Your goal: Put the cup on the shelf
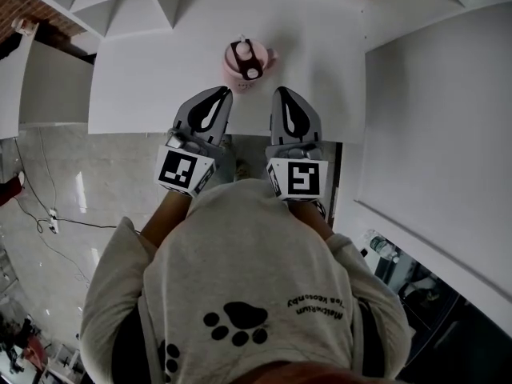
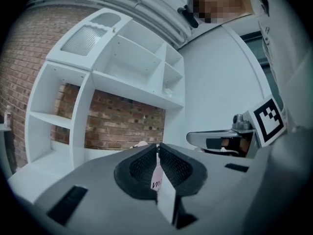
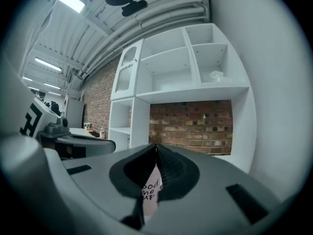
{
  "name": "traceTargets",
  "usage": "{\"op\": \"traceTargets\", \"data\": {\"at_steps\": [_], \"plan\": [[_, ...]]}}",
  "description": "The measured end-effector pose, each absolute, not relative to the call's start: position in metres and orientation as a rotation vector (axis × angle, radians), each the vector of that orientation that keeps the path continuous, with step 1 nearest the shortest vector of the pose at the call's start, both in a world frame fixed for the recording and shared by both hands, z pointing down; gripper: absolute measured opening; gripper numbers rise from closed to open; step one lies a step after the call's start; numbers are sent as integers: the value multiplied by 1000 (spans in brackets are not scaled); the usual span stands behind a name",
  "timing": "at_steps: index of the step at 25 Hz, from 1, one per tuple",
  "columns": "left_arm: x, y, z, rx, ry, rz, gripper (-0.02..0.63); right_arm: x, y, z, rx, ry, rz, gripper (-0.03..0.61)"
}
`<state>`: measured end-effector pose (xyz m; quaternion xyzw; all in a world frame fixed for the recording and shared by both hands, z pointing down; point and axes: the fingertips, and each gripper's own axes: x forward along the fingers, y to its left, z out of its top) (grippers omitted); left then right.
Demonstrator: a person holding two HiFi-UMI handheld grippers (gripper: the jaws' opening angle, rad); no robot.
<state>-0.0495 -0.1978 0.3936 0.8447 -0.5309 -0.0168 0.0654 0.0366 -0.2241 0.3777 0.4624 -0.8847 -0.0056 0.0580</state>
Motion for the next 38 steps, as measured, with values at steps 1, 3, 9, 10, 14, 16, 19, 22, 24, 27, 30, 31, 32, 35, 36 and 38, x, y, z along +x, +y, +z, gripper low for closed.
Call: {"op": "traceTargets", "data": {"at_steps": [1, 3, 9, 10, 14, 16, 19, 22, 24, 27, 30, 31, 32, 35, 36, 38], "plan": [[-50, -202, 397, 2557, -1576, -43, 14, 36, -227, 380, 1413, -2672, -11, 10], [-50, -210, 408, 2568, -1510, -18, 171, 34, -234, 383, 1433, -2651, -6, 10], [-58, -227, 436, 2596, -1378, 47, 248, 28, -252, 397, 1493, -2595, 4, 11], [-59, -229, 440, 2600, -1359, 67, 256, 29, -254, 398, 1505, -2586, 8, 11], [-59, -234, 454, 2636, -1309, 126, 284, 34, -259, 407, 1533, -2558, 15, 11], [-59, -237, 460, 2661, -1301, 121, 293, 37, -262, 412, 1538, -2545, 24, 11], [-57, -240, 472, 2675, -1268, 153, 302, 40, -267, 421, 1536, -2532, 35, 11], [-53, -242, 485, 2687, -1230, 203, 310, 43, -273, 430, 1521, -2516, 32, 11], [-51, -242, 493, 2673, -1220, 227, 313, 43, -275, 435, 1504, -2510, 30, 11], [-48, -247, 502, 2656, -1217, 251, 333, 46, -279, 444, 1479, -2499, 53, 11], [-45, -253, 505, 2669, -1219, 225, 350, 44, -285, 449, 1453, -2502, 63, 12], [-45, -255, 506, 2670, -1216, 225, 357, 44, -288, 451, 1445, -2502, 67, 12], [-45, -257, 507, 2672, -1216, 228, 364, 43, -291, 453, 1438, -2501, 72, 12], [-43, -263, 508, 2684, -1220, 242, 385, 43, -297, 462, 1412, -2508, 97, 34], [-42, -263, 510, 2689, -1211, 247, 388, 43, -299, 465, 1399, -2511, 113, 72], [-38, -263, 514, 2697, -1180, 259, 399, 42, -302, 472, 1372, -2515, 147, 107]]}}
